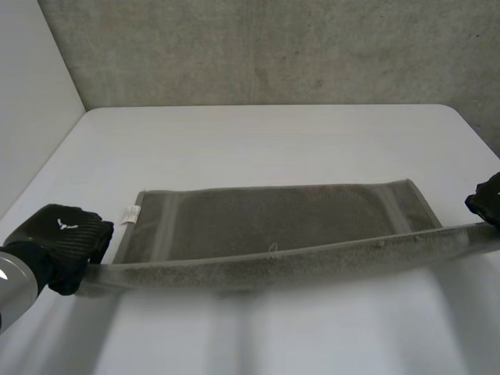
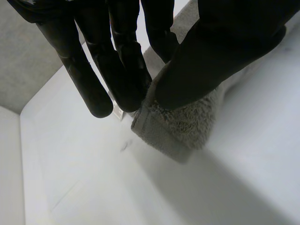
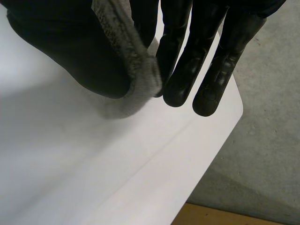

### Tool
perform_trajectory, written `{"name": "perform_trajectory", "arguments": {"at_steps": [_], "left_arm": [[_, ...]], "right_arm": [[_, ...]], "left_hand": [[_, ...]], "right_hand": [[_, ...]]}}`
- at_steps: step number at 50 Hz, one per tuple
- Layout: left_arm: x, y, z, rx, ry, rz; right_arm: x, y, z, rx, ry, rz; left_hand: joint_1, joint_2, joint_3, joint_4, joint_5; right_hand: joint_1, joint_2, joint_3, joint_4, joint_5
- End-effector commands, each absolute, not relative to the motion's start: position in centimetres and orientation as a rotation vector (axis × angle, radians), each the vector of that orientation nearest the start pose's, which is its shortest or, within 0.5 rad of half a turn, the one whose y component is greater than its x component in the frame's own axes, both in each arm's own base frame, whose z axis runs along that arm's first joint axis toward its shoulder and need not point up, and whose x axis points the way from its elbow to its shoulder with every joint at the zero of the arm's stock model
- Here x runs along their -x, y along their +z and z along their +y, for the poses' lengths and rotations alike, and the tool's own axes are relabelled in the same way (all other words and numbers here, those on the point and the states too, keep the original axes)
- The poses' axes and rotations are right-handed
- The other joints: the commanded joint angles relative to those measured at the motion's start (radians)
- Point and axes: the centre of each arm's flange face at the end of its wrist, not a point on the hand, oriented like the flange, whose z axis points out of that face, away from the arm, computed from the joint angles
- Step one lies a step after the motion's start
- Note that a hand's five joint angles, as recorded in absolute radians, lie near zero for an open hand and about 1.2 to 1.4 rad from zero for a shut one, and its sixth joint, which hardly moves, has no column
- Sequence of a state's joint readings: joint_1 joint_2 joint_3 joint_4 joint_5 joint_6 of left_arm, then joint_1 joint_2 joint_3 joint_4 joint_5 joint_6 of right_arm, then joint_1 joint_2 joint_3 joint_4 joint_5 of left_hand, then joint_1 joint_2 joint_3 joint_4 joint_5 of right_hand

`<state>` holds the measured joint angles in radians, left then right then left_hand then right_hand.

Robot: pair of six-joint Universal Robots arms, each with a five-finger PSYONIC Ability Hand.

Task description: Fold the laundry

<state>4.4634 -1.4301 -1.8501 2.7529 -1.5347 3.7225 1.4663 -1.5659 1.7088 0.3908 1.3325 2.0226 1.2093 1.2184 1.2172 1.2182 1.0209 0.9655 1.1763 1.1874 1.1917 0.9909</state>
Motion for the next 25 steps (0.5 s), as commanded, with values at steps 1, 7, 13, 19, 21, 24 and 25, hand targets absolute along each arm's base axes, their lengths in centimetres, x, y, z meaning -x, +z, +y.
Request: {"name": "perform_trajectory", "arguments": {"at_steps": [1,7,13,19,21,24,25], "left_arm": [[19.5,22.0,-20.7,-1.107,-1.522,2.374],[21.4,19.5,-26.5,-1.097,-1.581,2.331],[23.8,17.4,-31.7,-1.104,-1.658,2.286],[25.4,16.9,-35.4,-1.08,-1.762,2.211],[25.9,16.7,-35.9,-1.086,-1.783,2.196],[26.6,16.8,-36.9,-1.08,-1.823,2.167],[26.7,16.6,-37.3,-1.076,-1.827,2.162]], "right_arm": [[-13.5,23.6,-27.9,1.537,-1.789,2.566],[-17.0,20.5,-32.3,1.481,-1.892,2.48],[-18.3,17.1,-35.9,1.467,-1.878,2.679],[-18.8,16.1,-38.4,1.431,-2.003,2.649],[-19.3,16.1,-39.7,1.405,-2.13,2.591],[-19.6,16.3,-40.8,1.363,-2.255,2.533],[-19.6,16.3,-40.8,1.363,-2.256,2.533]], "left_hand": [[0.187,0.178,0.179,0.178,0.201],[0.187,0.178,0.179,0.178,0.201],[0.187,0.178,0.179,0.178,0.201],[0.187,0.178,0.179,0.178,0.201],[0.187,0.178,0.179,0.178,0.201],[0.187,0.178,0.179,0.178,0.201],[0.187,0.178,0.179,0.178,0.201]], "right_hand": [[0.431,0.22,0.209,0.205,0.231],[0.431,0.22,0.209,0.205,0.231],[0.431,0.22,0.209,0.205,0.231],[0.431,0.22,0.209,0.205,0.231],[0.431,0.22,0.209,0.205,0.231],[0.431,0.22,0.209,0.205,0.231],[0.431,0.22,0.209,0.205,0.231]]}}
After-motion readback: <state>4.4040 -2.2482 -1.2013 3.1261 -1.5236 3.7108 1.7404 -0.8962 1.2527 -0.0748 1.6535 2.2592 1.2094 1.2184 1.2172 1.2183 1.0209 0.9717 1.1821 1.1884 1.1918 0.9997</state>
